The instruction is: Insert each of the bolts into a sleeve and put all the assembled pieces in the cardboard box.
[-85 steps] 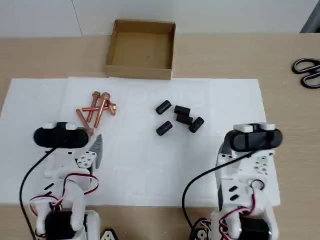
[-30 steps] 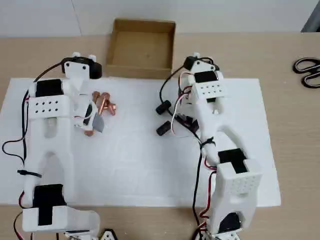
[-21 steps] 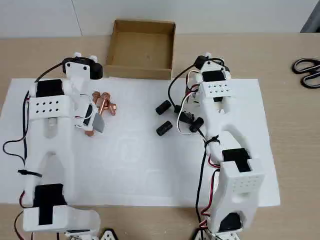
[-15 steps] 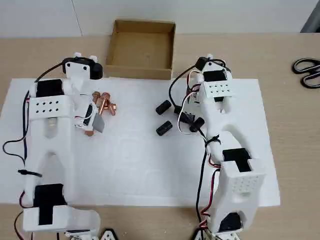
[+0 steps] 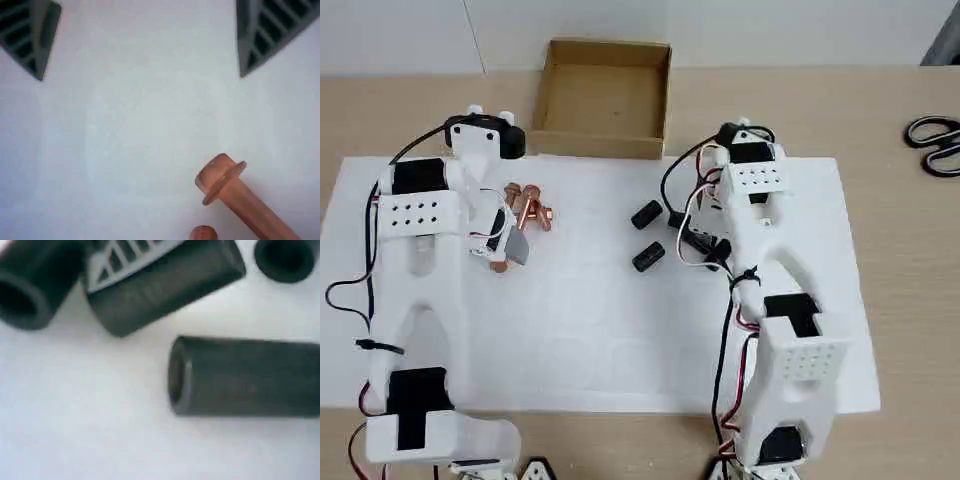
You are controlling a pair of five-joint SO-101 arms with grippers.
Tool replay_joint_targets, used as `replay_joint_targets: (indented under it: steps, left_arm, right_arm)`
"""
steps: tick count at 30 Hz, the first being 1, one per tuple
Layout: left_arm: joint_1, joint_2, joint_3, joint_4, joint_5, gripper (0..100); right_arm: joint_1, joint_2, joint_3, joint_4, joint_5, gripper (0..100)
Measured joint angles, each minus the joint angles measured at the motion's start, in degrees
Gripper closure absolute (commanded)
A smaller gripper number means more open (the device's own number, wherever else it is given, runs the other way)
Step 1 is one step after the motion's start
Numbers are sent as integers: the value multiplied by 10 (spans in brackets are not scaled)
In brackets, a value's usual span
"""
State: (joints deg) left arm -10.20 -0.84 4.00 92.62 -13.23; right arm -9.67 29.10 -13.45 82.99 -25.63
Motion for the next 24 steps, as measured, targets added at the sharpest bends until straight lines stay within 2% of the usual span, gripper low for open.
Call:
replay_joint_targets:
  steps: [3,10,17,24]
  left_arm:
    - [0,0,0,0,0,763]
    - [0,0,0,0,0,763]
    - [0,0,0,0,0,763]
    - [0,0,0,0,0,763]
  right_arm:
    - [0,14,-5,1,0,807]
    - [2,27,1,2,0,991]
    - [7,30,-5,8,24,995]
    - [25,41,-86,106,128,995]
